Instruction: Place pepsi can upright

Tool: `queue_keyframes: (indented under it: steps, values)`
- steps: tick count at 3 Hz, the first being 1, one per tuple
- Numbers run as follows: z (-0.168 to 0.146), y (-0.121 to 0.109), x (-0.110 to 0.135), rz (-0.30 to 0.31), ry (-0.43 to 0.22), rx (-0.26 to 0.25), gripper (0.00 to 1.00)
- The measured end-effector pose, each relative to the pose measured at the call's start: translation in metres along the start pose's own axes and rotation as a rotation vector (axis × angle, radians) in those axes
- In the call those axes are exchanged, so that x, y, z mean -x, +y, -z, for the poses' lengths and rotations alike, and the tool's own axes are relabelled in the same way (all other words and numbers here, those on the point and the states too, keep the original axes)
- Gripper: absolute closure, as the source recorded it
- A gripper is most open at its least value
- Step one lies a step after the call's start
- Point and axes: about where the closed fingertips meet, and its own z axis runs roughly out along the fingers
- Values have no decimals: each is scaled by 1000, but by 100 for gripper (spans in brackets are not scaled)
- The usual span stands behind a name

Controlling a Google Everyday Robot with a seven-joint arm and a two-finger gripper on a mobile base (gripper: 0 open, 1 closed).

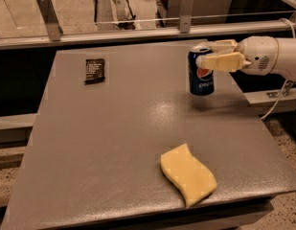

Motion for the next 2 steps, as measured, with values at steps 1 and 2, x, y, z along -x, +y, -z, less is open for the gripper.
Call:
queue_keyframes:
  steps: [1,2]
  values:
    - [5,7,-4,94,-114,23,100]
    - [6,11,-6,170,-149,44,100]
